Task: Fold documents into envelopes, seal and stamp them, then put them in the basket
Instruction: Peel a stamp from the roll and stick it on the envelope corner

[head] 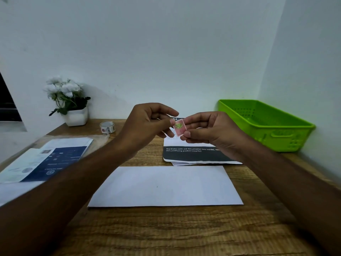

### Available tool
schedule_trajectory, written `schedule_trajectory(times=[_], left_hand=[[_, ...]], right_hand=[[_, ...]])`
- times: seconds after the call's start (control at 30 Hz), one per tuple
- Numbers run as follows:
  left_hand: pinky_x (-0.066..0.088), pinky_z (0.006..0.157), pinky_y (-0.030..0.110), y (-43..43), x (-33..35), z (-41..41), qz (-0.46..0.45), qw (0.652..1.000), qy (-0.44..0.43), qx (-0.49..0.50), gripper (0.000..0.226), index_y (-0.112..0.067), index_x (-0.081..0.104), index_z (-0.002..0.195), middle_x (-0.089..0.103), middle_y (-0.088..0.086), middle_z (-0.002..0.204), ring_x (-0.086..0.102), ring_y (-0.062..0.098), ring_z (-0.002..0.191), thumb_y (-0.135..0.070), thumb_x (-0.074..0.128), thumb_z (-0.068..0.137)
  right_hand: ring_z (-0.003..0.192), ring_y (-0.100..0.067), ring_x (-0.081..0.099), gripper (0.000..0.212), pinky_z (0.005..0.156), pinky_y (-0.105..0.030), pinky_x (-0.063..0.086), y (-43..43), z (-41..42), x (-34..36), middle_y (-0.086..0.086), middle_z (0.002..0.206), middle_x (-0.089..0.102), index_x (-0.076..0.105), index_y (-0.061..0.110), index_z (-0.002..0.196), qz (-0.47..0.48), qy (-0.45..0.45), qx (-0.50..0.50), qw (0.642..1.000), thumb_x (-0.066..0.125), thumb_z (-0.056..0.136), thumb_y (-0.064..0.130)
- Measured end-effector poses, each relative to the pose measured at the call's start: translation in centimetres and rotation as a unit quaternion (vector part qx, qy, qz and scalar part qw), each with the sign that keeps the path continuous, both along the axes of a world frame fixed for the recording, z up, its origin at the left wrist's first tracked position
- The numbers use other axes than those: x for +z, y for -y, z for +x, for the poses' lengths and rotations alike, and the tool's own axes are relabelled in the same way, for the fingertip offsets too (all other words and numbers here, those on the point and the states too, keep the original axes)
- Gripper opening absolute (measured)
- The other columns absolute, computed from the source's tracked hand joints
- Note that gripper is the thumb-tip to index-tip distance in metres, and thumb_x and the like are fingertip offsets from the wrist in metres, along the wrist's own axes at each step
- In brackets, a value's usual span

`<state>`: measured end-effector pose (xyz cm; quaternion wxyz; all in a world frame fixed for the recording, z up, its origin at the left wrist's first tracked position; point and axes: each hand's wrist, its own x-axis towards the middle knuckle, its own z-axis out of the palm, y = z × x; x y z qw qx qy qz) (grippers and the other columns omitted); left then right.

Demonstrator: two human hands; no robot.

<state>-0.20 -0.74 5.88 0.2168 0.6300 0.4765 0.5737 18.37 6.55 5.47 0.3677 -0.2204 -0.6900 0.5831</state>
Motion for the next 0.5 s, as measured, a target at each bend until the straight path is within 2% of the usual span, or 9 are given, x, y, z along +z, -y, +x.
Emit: schedule_trajectory(times=[0.2,0.5], left_hand=[[0.052,0.06,0.031,-0.04,-0.05,0.07,0.004,1.0,0.015,-0.002,0.015,-0.004,0.068,0.098,0.071,0.008,0.069,0.068,0.022,0.062,0.002,0.065,0.085],[0.056,0.059,0.029,-0.26,-0.32,0.04,0.019,0.999,0.041,-0.014,0.016,-0.001,0.068,0.098,0.07,0.015,0.073,0.068,0.024,0.065,0.004,0.067,0.082]], right_hand=[[0.079,-0.026,0.072,0.028,0.07,-0.028,0.058,0.14,-0.02,0.18,-0.02,0.095,0.074,0.073,0.002,0.096,0.007,-0.006,-0.019,1.0,0.076,0.069,0.01],[0.073,-0.025,0.073,0.015,0.065,-0.027,0.06,0.0,-0.09,0.19,-0.021,0.085,0.074,0.071,-0.001,0.093,-0.017,0.005,-0.016,1.0,0.071,0.079,0.002]])
